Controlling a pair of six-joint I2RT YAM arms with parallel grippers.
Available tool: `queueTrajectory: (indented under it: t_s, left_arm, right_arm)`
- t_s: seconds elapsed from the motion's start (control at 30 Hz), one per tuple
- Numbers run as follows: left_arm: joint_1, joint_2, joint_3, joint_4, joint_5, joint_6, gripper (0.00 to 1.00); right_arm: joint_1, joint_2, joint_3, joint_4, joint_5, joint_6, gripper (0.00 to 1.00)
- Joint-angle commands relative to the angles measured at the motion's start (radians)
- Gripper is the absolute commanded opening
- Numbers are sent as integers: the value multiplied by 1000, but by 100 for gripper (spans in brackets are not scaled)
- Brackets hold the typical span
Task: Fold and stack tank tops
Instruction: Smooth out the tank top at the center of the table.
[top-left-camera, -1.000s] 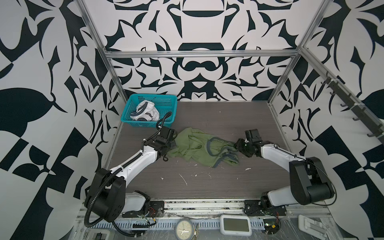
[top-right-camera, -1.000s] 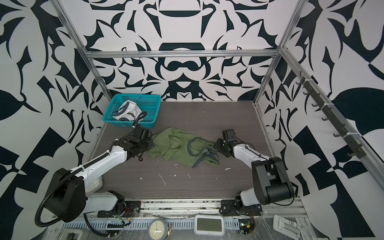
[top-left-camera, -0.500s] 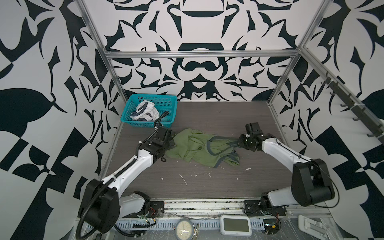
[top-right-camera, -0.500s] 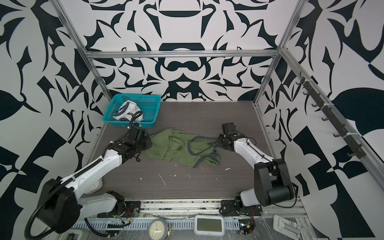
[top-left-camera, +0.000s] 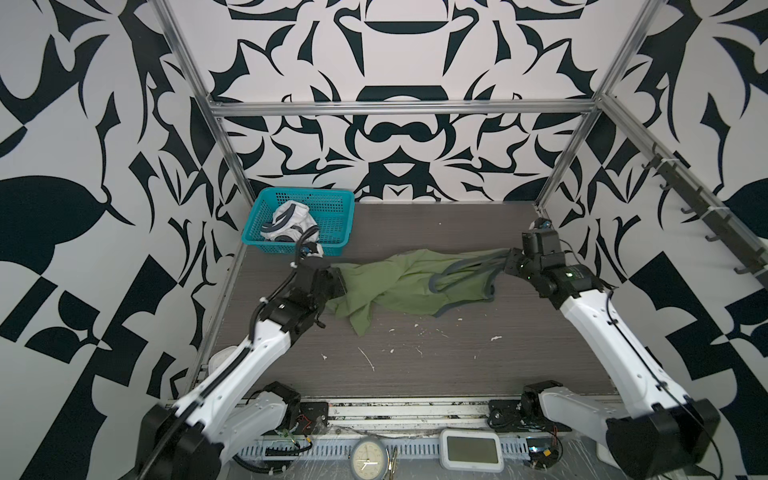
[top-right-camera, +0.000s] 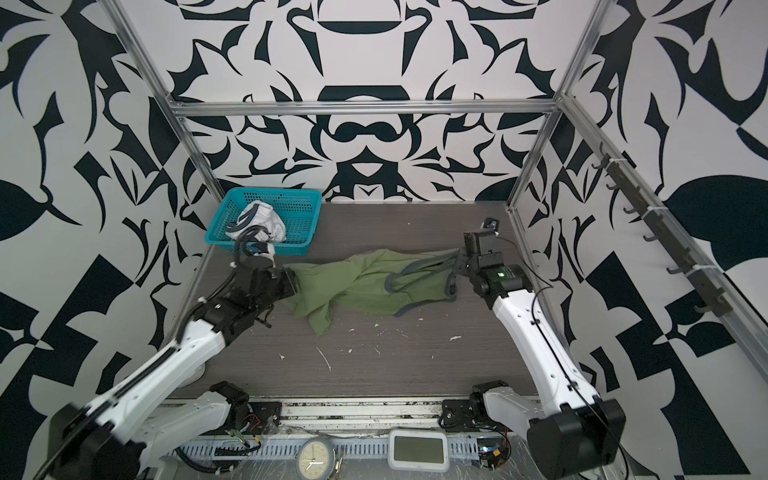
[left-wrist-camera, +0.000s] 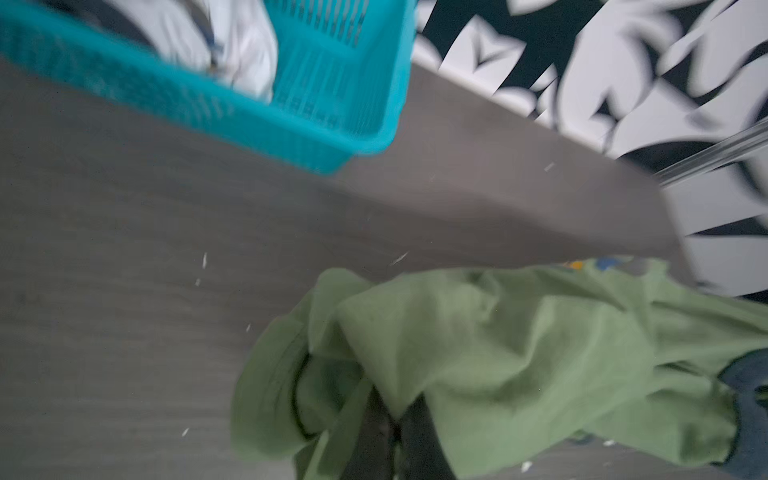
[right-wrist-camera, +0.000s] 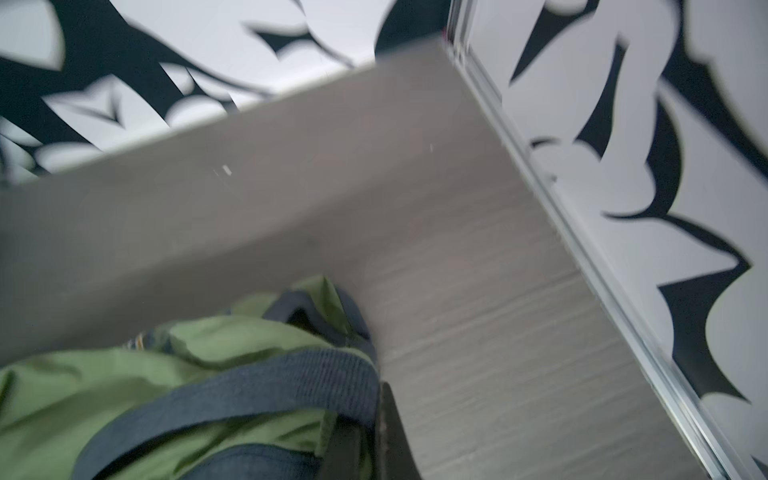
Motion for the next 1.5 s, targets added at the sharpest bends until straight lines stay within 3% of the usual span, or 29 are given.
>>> queueTrajectory:
  t_s: [0.0, 0.17, 0.3, 0.47, 0.67, 0.8, 0.9, 1.0, 1.1, 1.27, 1.47]
  left_arm:
    - [7, 123, 33, -195, -33, -51, 15]
    - [3, 154, 93, -243, -22, -59, 61]
    - [-84, 122, 136, -349, -92, -111, 81]
    - [-217, 129, 148, -482, -111, -215, 84]
    - [-280, 217, 114, -328, -19, -209, 84]
    - [-283, 317, 157, -240, 9, -159, 80]
    - [-279, 409, 208, -241, -52, -133, 77]
    - [-277, 488, 287, -286, -148, -105, 64]
    - [-277, 501, 339, -314, -209, -95, 38]
    - [-277, 397, 394, -380, -304, -55, 3]
    - [-273, 58, 404, -390, -309, 27, 0]
  right_arm:
    - [-2, 95, -48, 2, -17, 3, 0]
    - [-4, 148, -43, 15, -3, -7, 0]
    - [-4, 145, -46, 18, 3, -13, 0]
    - [-4, 135, -55, 21, -14, -6, 0]
    - [-3, 115, -58, 20, -14, -4, 0]
    - [-4, 92, -63, 13, -7, -3, 0]
    - [-4, 70, -68, 5, -1, -1, 0]
    - [-4, 46, -68, -8, 6, -1, 0]
    - [-4, 19, -54, -34, 25, -7, 0]
    - [-5, -45, -1, -115, 77, -15, 0]
    - [-4, -132, 133, -265, 104, -28, 0]
